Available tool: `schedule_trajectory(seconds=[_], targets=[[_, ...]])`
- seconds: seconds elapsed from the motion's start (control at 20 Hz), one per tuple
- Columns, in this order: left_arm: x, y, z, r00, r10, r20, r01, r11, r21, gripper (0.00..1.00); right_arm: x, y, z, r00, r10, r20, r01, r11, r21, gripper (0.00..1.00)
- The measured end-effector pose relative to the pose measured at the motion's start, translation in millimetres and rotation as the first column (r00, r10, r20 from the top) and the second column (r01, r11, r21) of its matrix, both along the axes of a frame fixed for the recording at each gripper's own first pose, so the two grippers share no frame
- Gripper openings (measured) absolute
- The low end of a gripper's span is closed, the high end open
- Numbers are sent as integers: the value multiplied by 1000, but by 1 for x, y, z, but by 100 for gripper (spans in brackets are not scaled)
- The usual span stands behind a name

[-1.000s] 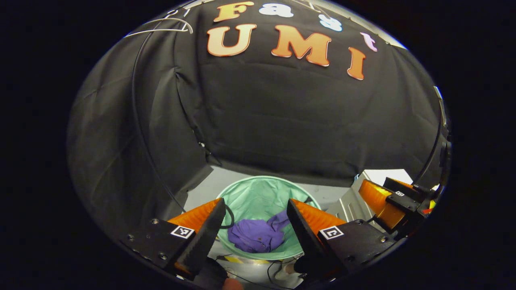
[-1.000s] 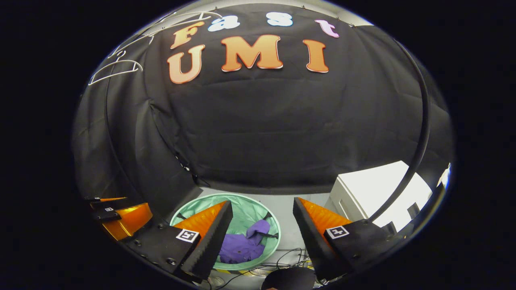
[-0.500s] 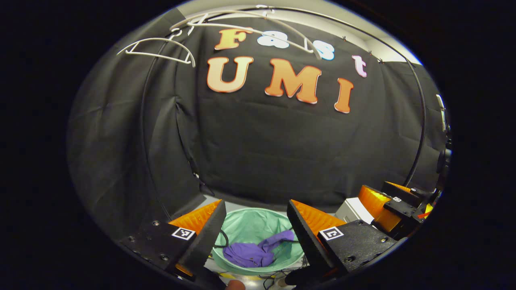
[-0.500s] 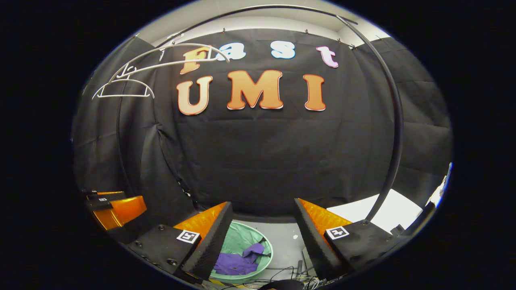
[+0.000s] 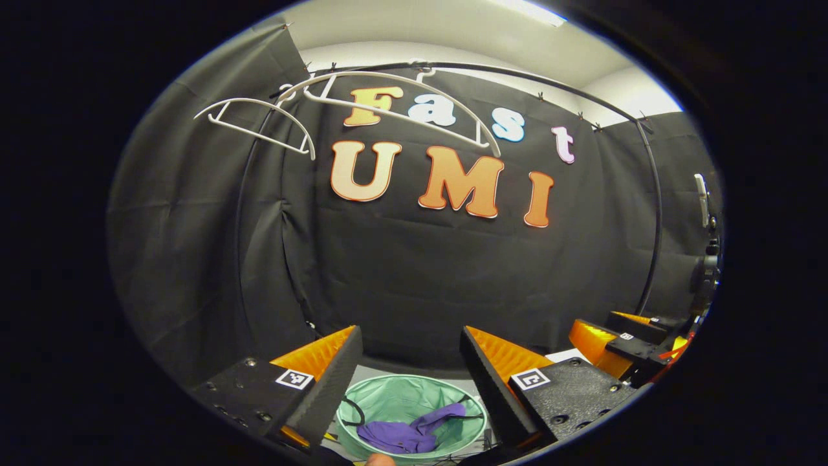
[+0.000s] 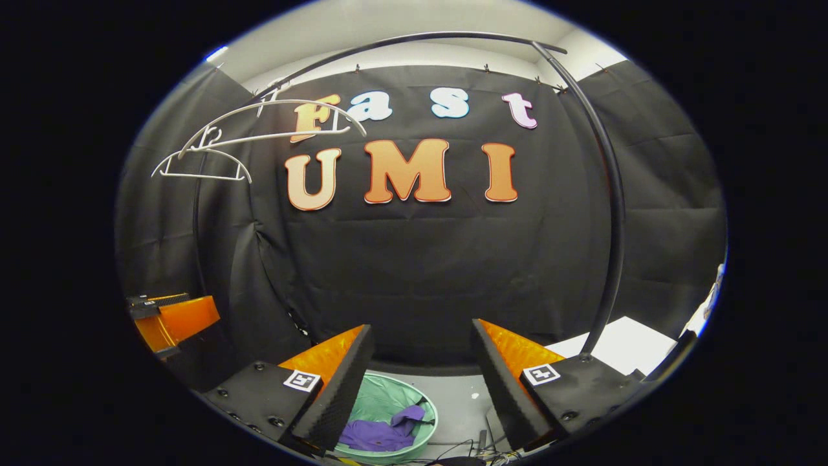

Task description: Grasp the clothes on the hanger with both hands and then place them into the laundry hamper below.

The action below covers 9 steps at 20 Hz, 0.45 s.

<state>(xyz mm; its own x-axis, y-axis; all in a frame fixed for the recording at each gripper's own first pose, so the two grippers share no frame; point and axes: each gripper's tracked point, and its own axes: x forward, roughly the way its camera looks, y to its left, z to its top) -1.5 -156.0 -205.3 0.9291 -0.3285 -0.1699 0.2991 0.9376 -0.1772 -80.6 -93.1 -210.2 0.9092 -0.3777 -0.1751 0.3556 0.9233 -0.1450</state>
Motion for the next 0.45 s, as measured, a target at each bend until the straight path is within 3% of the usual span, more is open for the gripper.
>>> schedule_trajectory(seconds=[0.15, 0.45], targets=[[0, -5, 2, 1000, -13, -9, 13, 1000, -19, 94, 1, 1, -2, 1000, 2, -6, -2, 1000, 5, 89], [1, -2, 0, 1000, -9, -7, 9, 1000, -3, 96, 1, 3, -2, 1000, 4, -8, -4, 1000, 0, 89]])
